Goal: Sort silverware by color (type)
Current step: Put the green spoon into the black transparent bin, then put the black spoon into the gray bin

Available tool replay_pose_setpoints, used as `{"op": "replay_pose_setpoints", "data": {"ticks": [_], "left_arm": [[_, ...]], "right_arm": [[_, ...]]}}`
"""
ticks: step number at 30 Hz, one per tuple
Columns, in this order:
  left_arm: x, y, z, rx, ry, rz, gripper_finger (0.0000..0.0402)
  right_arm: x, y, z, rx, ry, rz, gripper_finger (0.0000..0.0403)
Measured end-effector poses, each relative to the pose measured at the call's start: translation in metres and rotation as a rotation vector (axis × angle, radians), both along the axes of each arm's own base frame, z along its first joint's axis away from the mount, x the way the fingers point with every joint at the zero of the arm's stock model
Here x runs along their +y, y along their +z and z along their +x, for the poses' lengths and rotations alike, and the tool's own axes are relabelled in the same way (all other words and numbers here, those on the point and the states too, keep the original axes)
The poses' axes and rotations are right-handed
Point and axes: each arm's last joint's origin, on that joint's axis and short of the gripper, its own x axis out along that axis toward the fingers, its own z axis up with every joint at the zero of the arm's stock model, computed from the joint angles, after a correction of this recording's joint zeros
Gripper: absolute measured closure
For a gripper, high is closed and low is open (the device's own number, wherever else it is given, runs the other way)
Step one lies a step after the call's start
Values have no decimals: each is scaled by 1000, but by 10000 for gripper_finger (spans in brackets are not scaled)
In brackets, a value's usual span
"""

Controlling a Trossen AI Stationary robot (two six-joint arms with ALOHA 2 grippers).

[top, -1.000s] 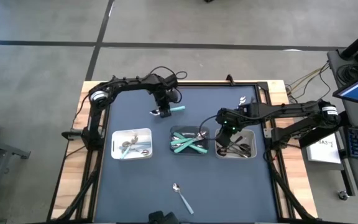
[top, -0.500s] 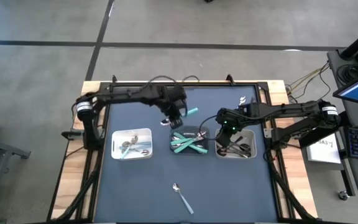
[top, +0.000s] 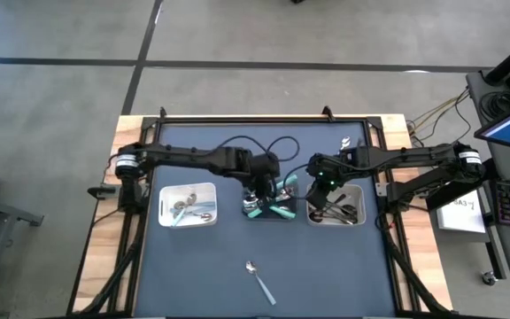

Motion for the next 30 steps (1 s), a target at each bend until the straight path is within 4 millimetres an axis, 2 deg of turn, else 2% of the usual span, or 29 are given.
{"op": "replay_pose_setpoints", "data": {"ticks": [4,7,10,14,17,21,25,30], "left_arm": [[1,-12,5,31,125,-74,371],[2,-21,7,53,224,-122,351],[2,-22,8,52,260,-142,306],[-3,-21,9,39,222,-127,236],[-9,-16,8,42,156,-92,208],[-12,-7,1,122,145,-24,207],[-13,5,-1,161,88,17,226],[-24,17,-8,241,-7,52,253]], "right_arm": [[0,0,0,0,0,0,321],[0,0,0,-1,0,0,321],[0,0,0,-1,0,0,321],[0,0,0,-1,0,0,321],[0,0,0,0,0,0,321],[0,0,0,-1,0,0,321],[0,0,0,-1,0,0,321],[0,0,0,-1,0,0,321]]}}
